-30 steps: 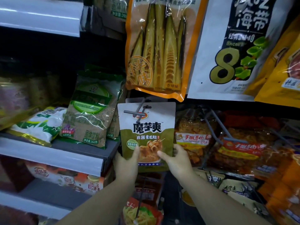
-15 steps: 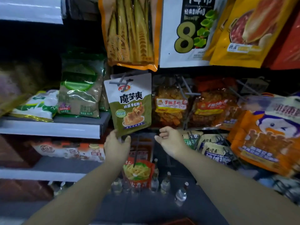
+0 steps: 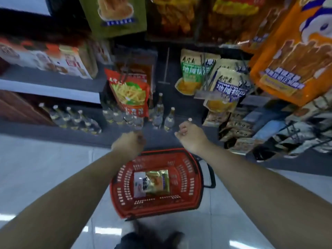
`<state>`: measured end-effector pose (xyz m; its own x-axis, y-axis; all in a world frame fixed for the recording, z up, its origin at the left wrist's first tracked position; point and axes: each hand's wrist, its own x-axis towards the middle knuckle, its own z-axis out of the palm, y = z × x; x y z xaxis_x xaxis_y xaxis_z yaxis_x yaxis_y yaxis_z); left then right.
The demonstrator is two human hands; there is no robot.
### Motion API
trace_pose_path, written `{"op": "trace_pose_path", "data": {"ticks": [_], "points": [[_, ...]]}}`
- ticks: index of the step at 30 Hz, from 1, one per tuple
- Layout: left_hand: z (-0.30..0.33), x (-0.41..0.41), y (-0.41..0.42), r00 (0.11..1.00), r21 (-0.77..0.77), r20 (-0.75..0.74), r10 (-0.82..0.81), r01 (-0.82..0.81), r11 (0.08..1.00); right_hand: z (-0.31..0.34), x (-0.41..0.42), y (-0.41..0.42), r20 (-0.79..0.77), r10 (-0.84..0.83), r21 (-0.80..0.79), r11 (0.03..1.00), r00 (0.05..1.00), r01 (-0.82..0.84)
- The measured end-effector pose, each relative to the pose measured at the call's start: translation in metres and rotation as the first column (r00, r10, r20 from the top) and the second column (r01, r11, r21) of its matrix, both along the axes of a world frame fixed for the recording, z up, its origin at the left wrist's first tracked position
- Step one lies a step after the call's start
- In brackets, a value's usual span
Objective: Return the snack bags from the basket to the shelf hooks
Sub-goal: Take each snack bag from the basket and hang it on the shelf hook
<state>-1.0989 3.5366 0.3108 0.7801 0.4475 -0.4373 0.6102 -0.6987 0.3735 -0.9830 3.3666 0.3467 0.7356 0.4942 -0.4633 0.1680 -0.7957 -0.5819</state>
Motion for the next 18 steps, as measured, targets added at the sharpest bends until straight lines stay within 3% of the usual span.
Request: {"op": "trace_pose_path", "data": {"ticks": [4, 8, 12, 18], "points": [[-0.101, -0.027, -0.023, 0.976, 0.033, -0.218, 0.013, -0.006, 0.999, -0.099, -0.014, -0.025, 0.006, 0.079, -0.099, 0.992, 0.997, -0.078], [-0.243, -0.047, -0.014, 0.932, -0.009, -0.359, 0.043, -0.05, 0.999, -0.231, -0.019, -0.03, -0.014, 0.179, -0.225, 0.958, 0.984, -0.178], [-0.405, -0.066, 0.007, 0.89, -0.068, -0.433, 0.144, -0.191, 0.979, -0.376, -0.014, -0.021, -0.039, 0.283, -0.369, 0.887, 0.958, -0.277], [-0.533, -0.05, 0.016, 0.906, -0.079, -0.415, 0.084, -0.128, 0.989, -0.555, -0.011, 0.017, -0.061, 0.544, -0.463, 0.728, 0.837, -0.506]]}}
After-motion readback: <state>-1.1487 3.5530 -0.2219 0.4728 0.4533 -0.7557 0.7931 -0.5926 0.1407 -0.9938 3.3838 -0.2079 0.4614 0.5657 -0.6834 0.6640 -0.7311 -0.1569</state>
